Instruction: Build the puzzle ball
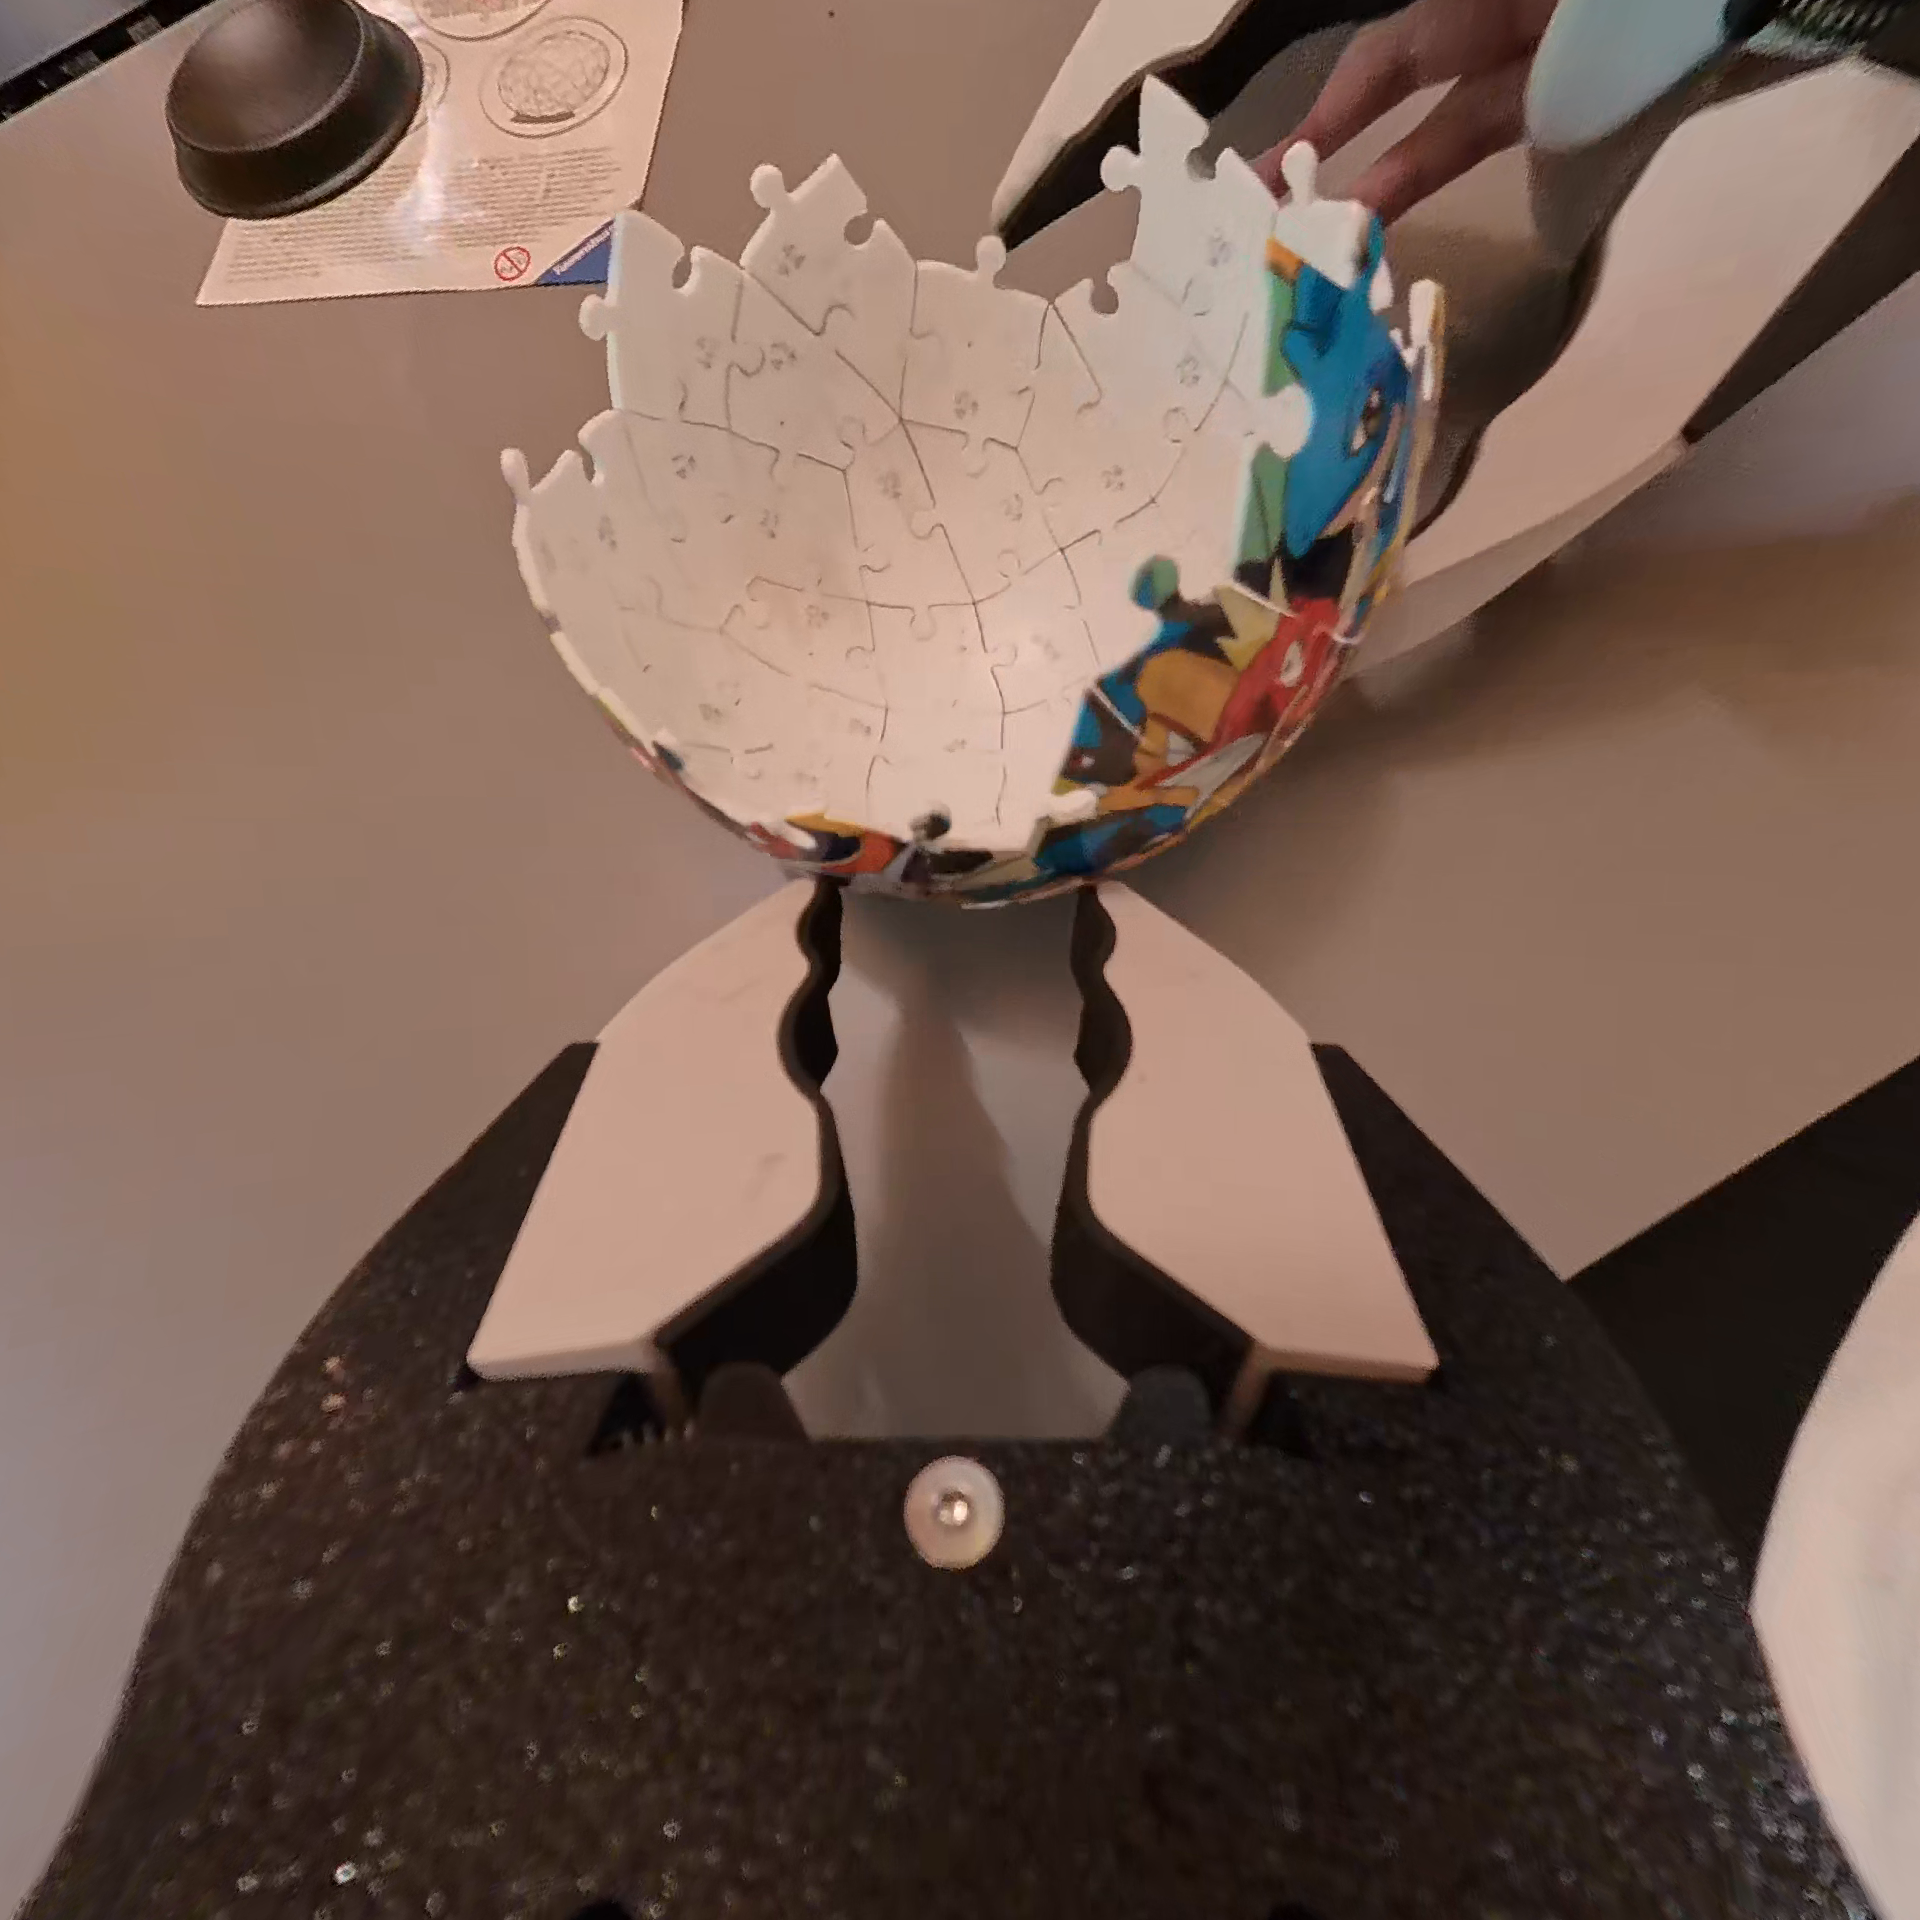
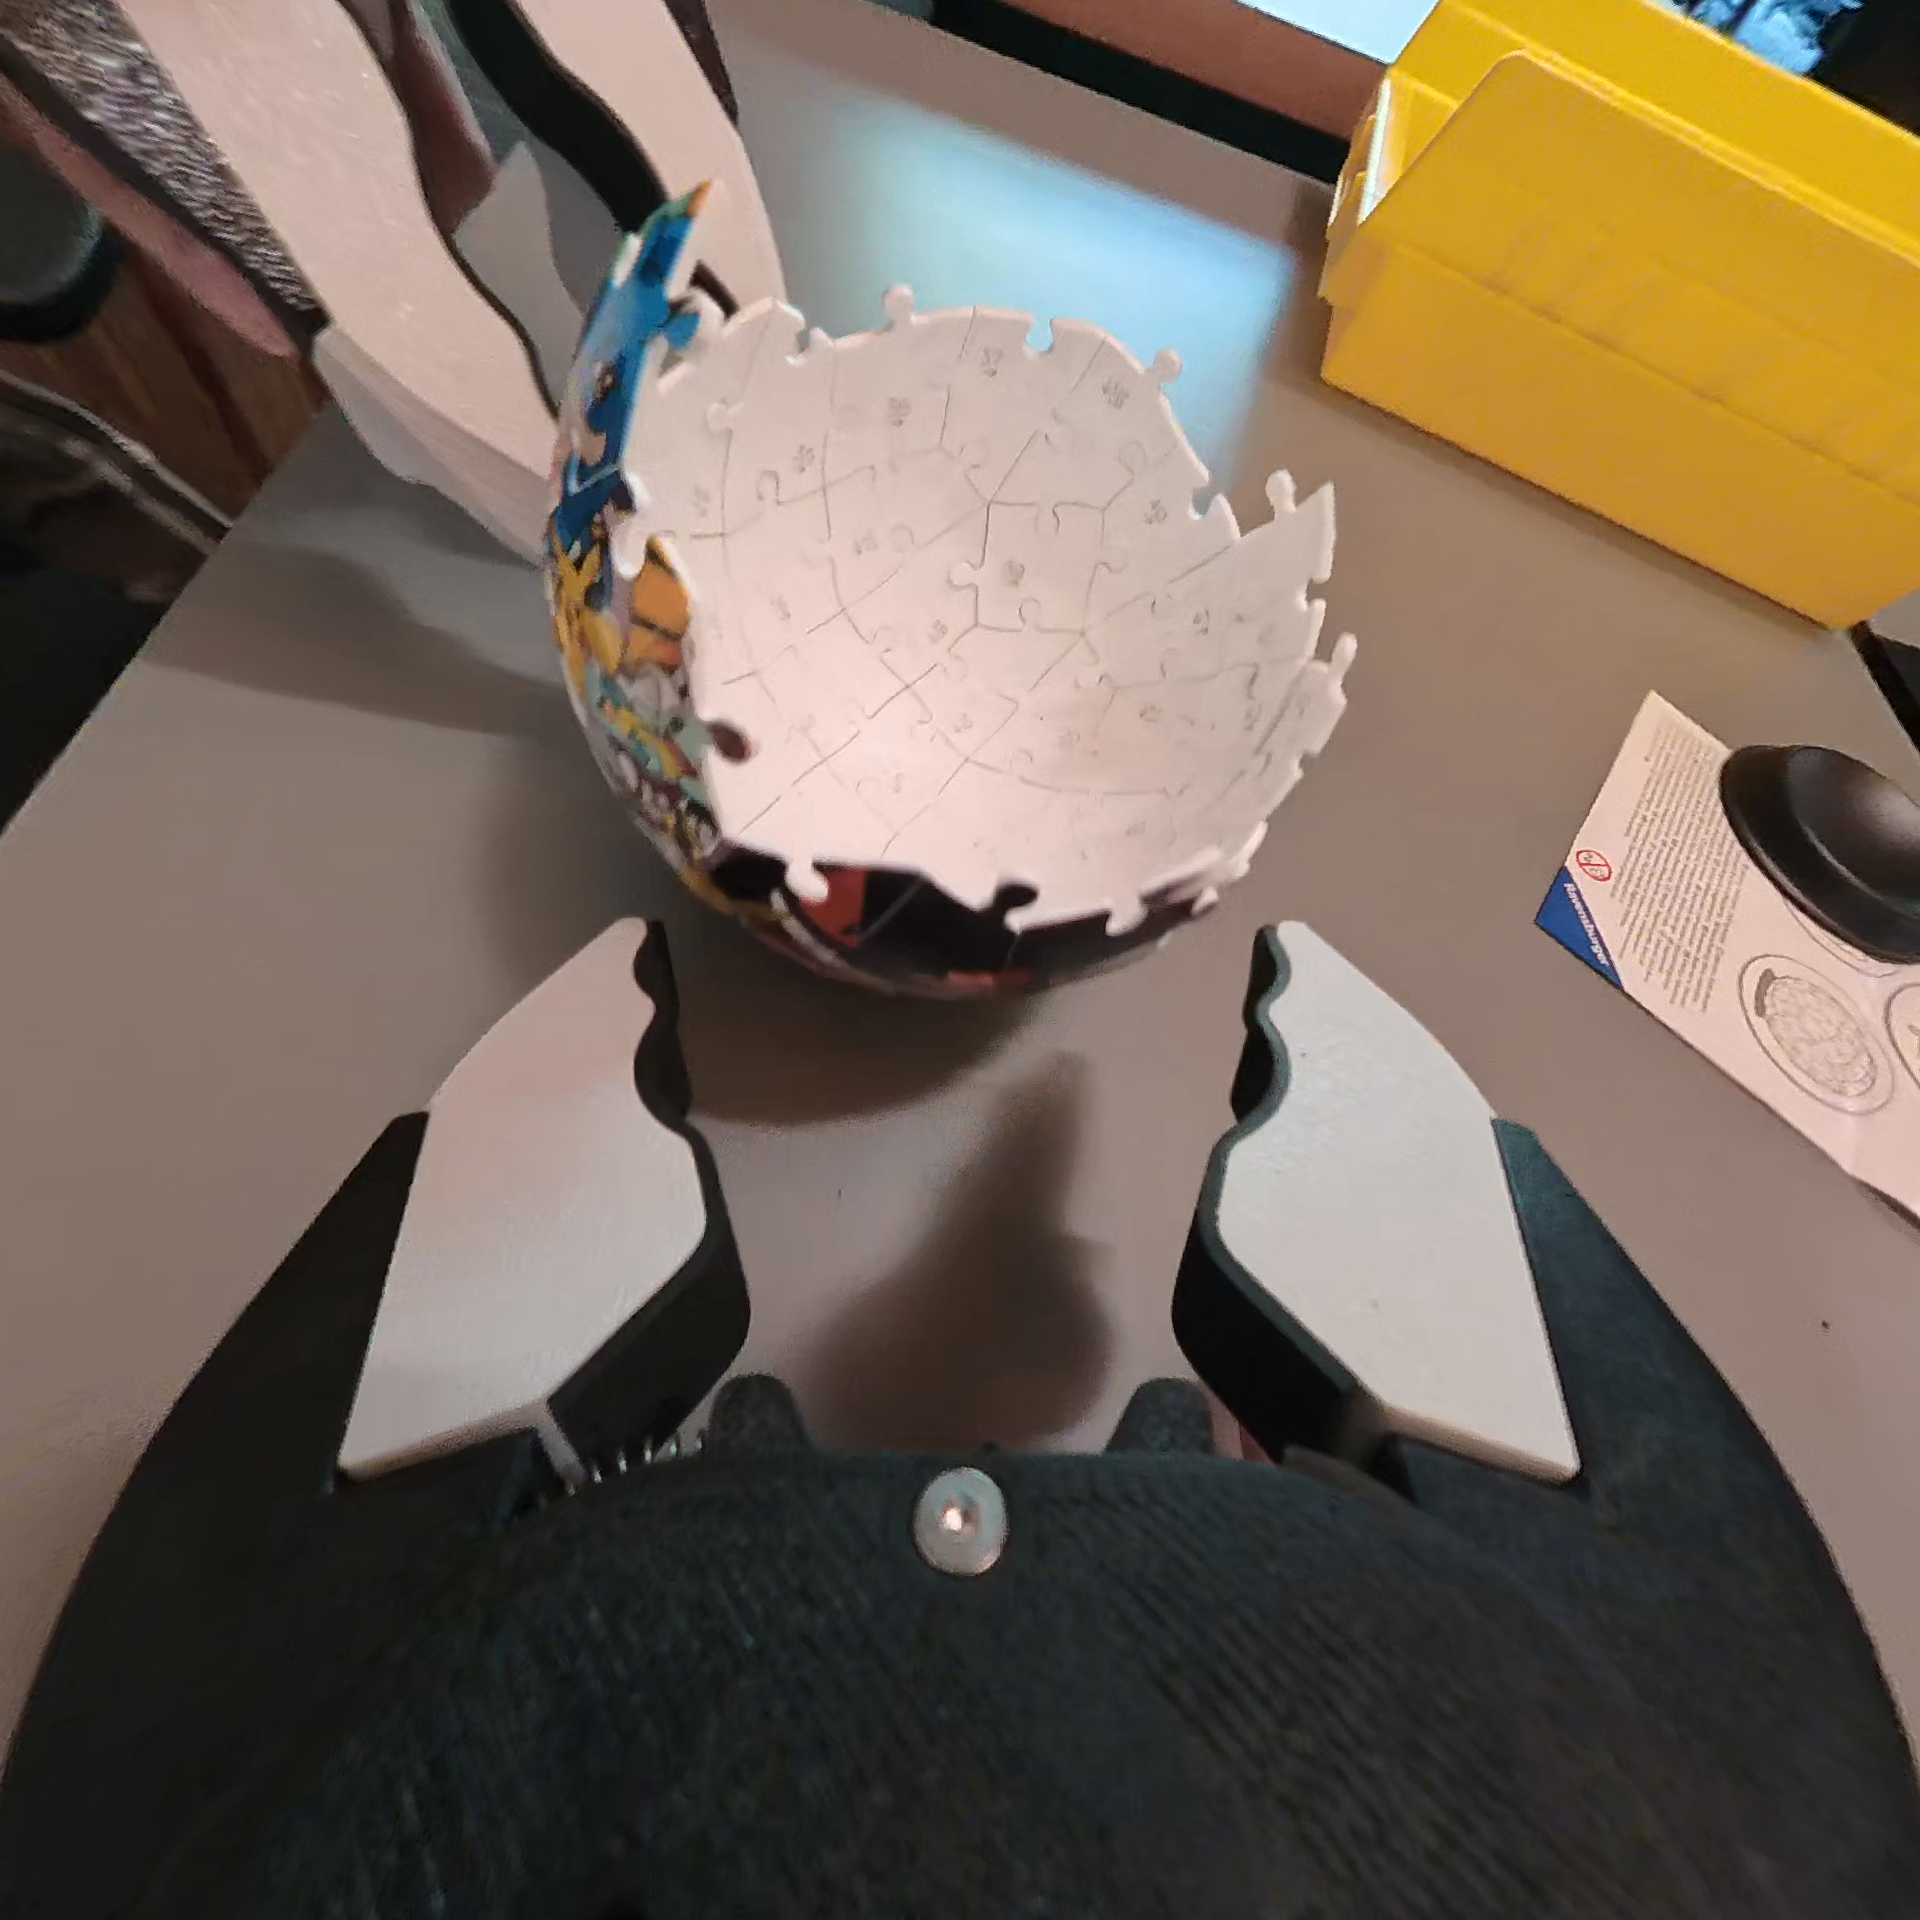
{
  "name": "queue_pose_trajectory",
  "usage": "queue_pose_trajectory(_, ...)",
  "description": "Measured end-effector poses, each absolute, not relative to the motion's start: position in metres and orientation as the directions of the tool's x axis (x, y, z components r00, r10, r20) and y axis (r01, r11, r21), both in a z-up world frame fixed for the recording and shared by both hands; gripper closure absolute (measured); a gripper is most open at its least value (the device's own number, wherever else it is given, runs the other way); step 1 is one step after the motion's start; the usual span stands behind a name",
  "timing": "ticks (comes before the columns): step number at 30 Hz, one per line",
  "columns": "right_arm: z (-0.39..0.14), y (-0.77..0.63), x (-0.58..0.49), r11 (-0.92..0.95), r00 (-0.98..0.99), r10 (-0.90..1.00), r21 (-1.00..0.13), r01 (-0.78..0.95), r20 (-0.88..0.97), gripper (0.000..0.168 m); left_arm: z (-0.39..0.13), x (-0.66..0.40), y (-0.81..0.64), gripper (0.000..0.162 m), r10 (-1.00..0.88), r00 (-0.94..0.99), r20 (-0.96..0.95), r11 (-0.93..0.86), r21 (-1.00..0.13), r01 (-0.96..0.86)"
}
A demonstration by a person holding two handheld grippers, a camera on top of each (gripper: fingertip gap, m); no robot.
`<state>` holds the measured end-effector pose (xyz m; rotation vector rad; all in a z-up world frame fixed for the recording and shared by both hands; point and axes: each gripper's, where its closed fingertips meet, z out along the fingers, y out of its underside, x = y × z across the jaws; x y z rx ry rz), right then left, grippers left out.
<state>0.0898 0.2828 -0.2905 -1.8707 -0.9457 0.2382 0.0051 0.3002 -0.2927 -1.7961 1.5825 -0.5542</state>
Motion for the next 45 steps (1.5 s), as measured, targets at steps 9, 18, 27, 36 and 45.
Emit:
queue_pose_trajectory(9, -0.231, 0.310, 0.145, -0.328, 0.813, 0.579, -0.930, 0.164, -0.060, 0.095, -0.294, 0.010, 0.305, 0.118, -0.971, 0.143, -0.191, 0.037, -0.713, -0.701)
queue_pose_trajectory(18, -0.247, 0.342, 0.113, -0.574, 0.717, 0.679, -0.722, 0.386, -0.157, 0.134, -0.296, 0.015, 0.307, 0.117, -0.971, 0.142, -0.194, 0.044, -0.724, -0.689)
queue_pose_trajectory(27, -0.267, 0.348, 0.118, -0.647, 0.730, 0.683, -0.478, 0.594, -0.017, 0.144, -0.299, 0.017, 0.306, 0.117, -0.971, 0.165, -0.174, 0.019, -0.742, -0.670)
queue_pose_trajectory(36, -0.278, 0.350, 0.118, -0.664, 0.721, 0.691, -0.358, 0.657, 0.042, 0.157, -0.297, 0.021, 0.306, 0.117, -0.969, 0.175, -0.171, 0.017, -0.761, -0.649)
queue_pose_trajectory(45, -0.287, 0.354, 0.119, -0.662, 0.713, 0.697, -0.319, 0.678, 0.067, 0.161, -0.296, 0.021, 0.306, 0.118, -0.972, 0.176, -0.154, 0.007, -0.772, -0.636)
